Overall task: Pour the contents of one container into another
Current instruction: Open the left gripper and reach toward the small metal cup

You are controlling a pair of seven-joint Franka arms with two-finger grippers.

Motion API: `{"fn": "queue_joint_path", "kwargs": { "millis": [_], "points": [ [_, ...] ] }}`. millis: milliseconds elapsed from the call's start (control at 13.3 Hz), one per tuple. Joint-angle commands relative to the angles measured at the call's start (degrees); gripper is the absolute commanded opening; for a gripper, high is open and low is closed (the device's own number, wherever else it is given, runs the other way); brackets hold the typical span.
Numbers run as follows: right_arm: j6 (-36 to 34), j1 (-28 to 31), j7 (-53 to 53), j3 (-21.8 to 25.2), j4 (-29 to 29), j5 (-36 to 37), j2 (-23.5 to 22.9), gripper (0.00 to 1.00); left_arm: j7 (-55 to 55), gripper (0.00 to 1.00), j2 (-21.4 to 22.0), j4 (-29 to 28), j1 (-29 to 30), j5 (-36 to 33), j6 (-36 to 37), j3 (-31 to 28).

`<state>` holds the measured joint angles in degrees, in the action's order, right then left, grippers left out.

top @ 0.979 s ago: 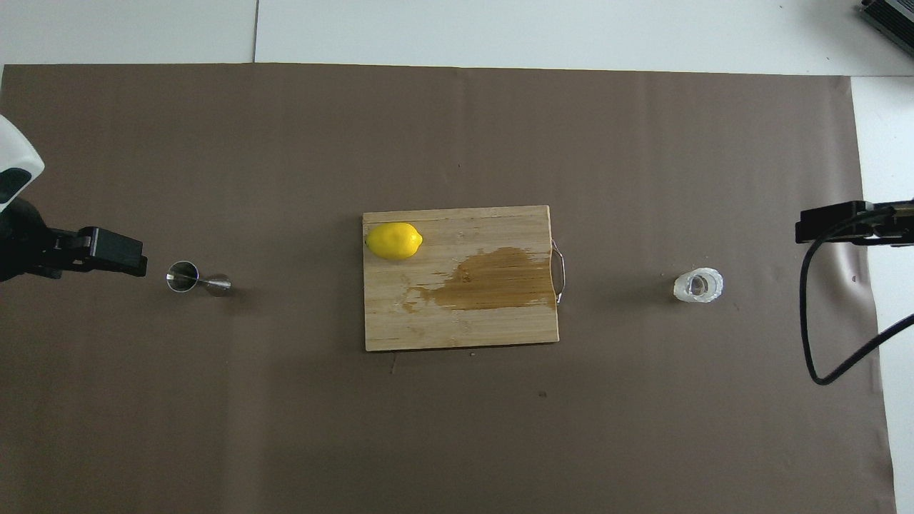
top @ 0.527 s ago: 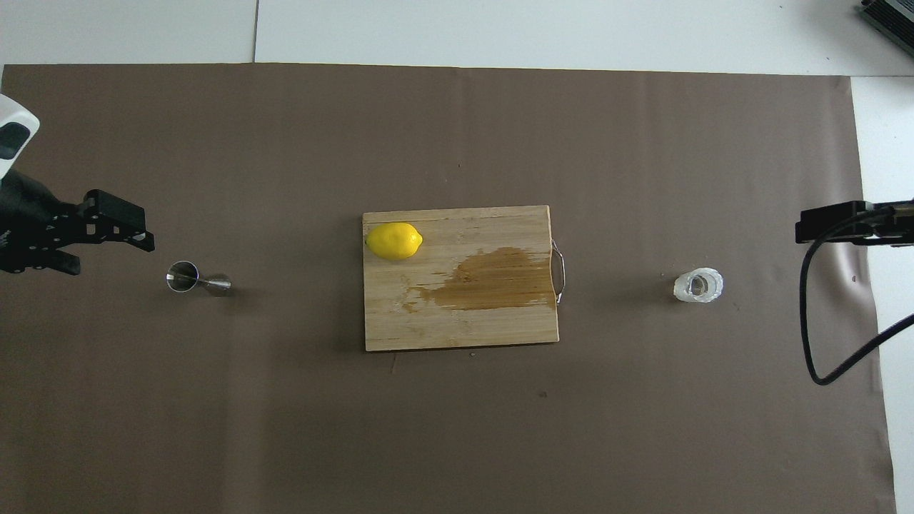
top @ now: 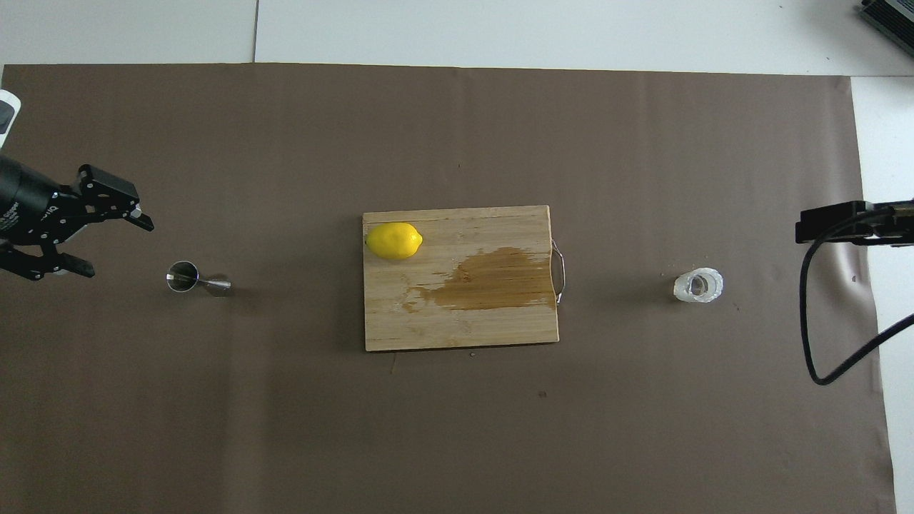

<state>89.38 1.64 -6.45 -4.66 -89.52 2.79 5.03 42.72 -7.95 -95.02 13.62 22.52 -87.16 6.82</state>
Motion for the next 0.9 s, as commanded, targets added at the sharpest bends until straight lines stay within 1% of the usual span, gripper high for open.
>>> {"fn": "queue_joint_path", "kwargs": {
  "millis": [0, 75, 226, 301, 452, 753, 829],
  "points": [
    [-0.7, 1.0, 1.5, -0.3, -0.5, -1.6, 0.7, 1.0, 11.3, 1.0, 4.6, -9.4, 2.1, 6.9, -6.5, 0.2],
    [-0.7, 1.0, 1.5, -0.4, -0.5, -1.6, 0.7, 1.0, 14.1, 1.0, 6.2, -12.8, 3.8, 9.5, -9.2, 0.3],
    [-0.7, 1.0, 1.5, -0.4, -0.5, -1.6, 0.8, 1.0, 15.5, 1.0, 9.7, -20.5, 6.8, 16.6, -14.3, 0.2],
    [-0.7, 1.0, 1.5, -0.4, -0.5, -1.6, 0.8, 1.0, 18.0, 1.0, 10.9, -23.5, 7.4, 18.6, -16.9, 0.3],
    [-0.7, 1.0, 1.5, -0.4, -0.5, -1.6, 0.8, 1.0, 24.9, 1.0, 12.4, -27.3, 7.8, 22.8, -21.1, 0.3],
    [-1.0, 1.1, 2.0, -0.4, -0.5, -1.6, 0.7, 1.0, 28.6, 1.0, 15.5, -36.8, 8.6, 31.1, -31.0, 0.3],
    [-1.0, 1.0, 2.0, -0.4, -0.4, -1.6, 0.3, 1.0, 28.6, 1.0, 15.8, -38.4, 8.6, 32.6, -32.2, 0.2]
  ]
}}
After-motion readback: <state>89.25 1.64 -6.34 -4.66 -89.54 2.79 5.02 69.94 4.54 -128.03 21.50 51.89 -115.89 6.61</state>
